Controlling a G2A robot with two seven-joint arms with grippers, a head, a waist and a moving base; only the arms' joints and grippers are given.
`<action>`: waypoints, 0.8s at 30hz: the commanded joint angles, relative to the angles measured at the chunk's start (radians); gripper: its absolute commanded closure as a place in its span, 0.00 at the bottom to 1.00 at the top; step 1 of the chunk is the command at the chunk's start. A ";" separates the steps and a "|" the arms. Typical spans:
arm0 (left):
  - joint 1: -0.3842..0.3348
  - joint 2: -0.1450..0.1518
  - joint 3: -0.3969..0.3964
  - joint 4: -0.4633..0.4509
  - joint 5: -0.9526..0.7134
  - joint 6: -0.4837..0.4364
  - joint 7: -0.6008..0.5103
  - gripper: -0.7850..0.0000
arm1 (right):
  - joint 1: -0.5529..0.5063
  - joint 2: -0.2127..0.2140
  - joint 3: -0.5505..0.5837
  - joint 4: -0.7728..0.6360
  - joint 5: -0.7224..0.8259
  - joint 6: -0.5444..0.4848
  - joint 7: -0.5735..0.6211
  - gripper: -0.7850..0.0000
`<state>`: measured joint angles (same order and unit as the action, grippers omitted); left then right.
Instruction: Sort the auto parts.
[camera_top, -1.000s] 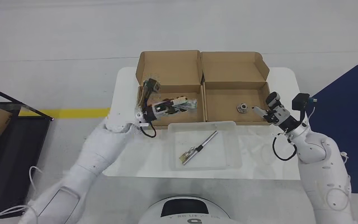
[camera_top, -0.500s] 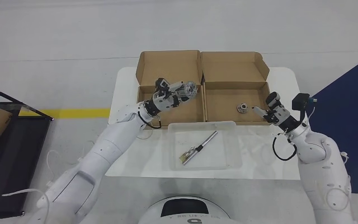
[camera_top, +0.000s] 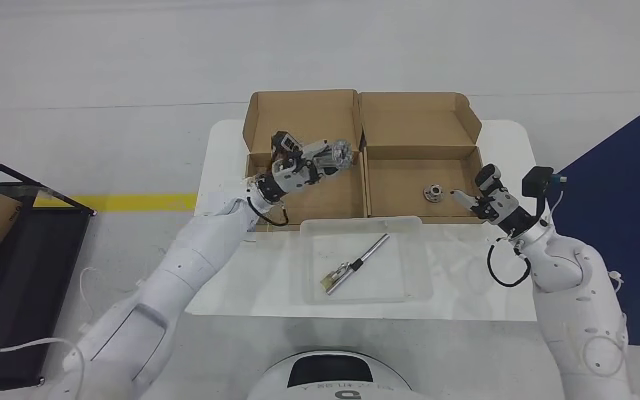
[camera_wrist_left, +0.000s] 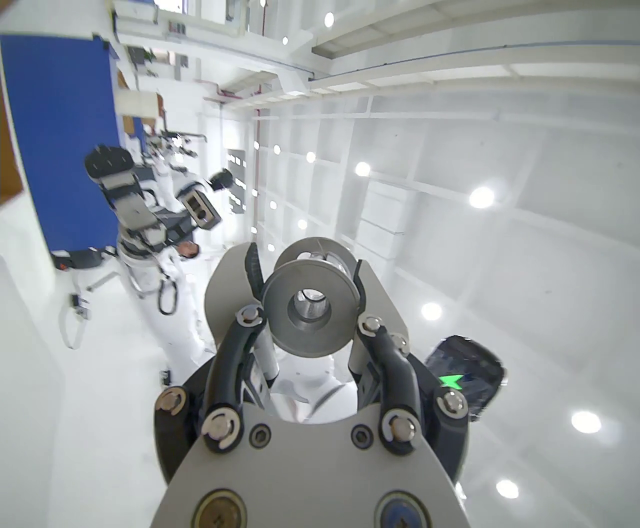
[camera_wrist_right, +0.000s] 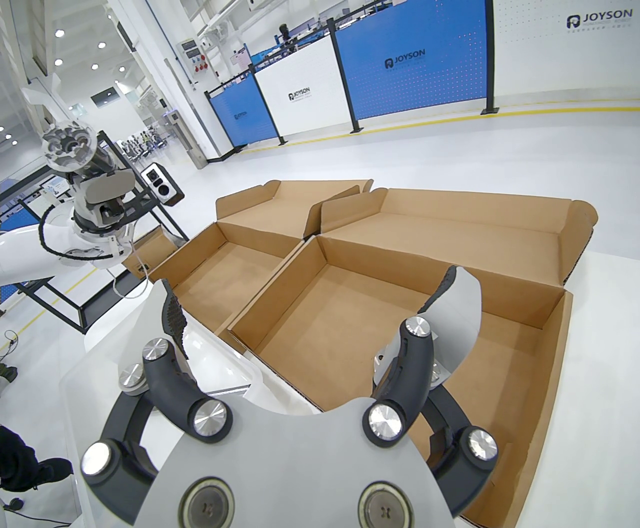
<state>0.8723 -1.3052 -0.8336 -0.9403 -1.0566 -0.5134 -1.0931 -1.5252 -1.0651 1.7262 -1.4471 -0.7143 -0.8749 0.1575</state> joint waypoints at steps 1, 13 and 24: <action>0.003 0.011 -0.019 -0.037 0.222 -0.140 0.090 1.00 | 0.000 0.000 0.000 0.000 0.000 -0.001 0.000 0.00; 0.139 0.039 -0.161 -0.286 1.093 -0.499 0.553 1.00 | 0.000 0.000 0.000 0.000 0.000 -0.001 0.000 0.00; 0.281 0.019 -0.235 -0.453 1.776 -0.499 1.078 1.00 | 0.000 0.000 0.000 0.000 0.000 -0.001 0.000 0.00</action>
<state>1.1580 -1.2840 -1.0808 -1.4179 0.8121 -1.0032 -0.0400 -1.5252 -1.0651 1.7262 -1.4471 -0.7143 -0.8749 0.1575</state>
